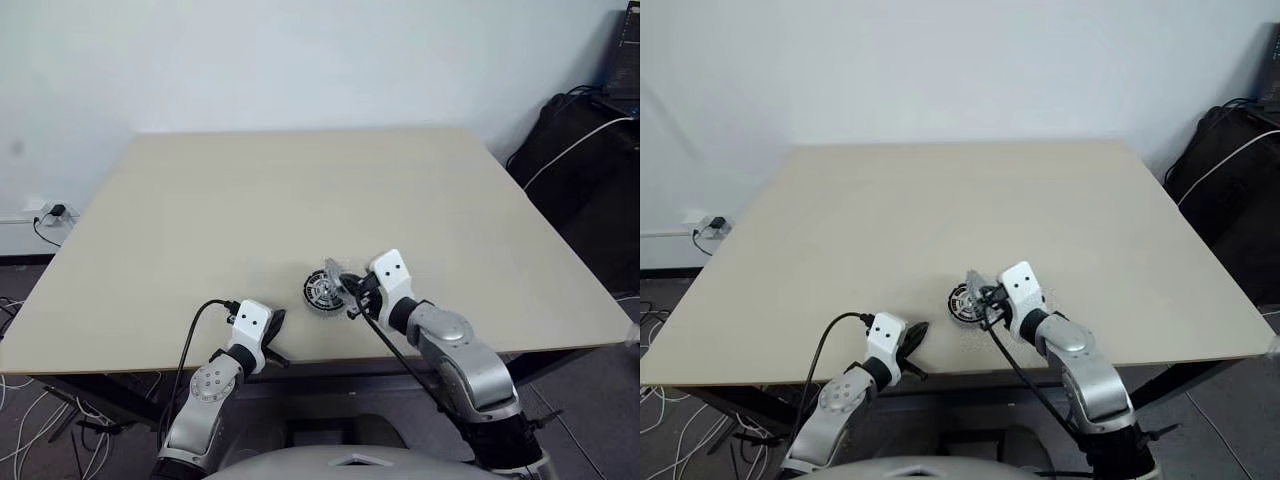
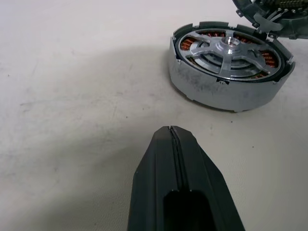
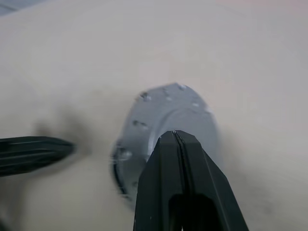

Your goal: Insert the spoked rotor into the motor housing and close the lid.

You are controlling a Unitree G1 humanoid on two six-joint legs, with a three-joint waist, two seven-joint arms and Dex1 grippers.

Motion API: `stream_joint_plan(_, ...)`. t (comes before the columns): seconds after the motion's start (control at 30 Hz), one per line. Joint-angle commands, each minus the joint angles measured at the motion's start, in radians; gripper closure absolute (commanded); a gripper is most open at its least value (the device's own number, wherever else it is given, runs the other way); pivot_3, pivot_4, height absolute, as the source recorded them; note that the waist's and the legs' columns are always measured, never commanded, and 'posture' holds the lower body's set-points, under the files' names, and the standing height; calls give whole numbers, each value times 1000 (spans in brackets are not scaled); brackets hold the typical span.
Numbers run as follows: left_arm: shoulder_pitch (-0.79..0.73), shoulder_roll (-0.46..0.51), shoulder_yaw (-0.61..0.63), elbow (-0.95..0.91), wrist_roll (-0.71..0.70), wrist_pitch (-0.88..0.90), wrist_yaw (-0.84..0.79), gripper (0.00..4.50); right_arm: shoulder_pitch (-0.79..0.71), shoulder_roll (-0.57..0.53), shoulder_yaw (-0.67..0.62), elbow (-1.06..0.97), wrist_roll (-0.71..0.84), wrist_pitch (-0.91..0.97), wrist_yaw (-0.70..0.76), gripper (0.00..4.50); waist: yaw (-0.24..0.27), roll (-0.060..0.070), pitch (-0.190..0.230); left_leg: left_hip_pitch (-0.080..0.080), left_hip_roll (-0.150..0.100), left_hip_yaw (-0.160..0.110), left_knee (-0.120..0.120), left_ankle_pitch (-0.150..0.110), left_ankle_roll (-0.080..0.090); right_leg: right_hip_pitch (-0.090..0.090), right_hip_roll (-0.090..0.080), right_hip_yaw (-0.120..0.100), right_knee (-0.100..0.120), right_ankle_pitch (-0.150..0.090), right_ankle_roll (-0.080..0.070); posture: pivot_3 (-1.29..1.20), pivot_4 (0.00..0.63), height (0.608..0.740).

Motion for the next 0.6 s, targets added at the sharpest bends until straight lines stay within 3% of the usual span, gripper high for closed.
stream_joint_plan(0.03, -9, 3, 10, -14, -8, -24, -1, 4500, -35, 13, 32, 21, 18, -22, 28, 4473, 0, 0, 0, 0, 0, 0, 0, 0, 0, 0, 0, 0, 0, 0, 0, 0, 0, 740)
stream_joint_plan(0.6, -3, 4, 11, -33, -9, -17, 5, 4500, -155, 107, 86, 390, -40, -92, 20, 4473, -1, 1, -1, 1, 0, 0, 0, 0, 0, 0, 0, 0, 0, 0, 0, 0, 0, 740)
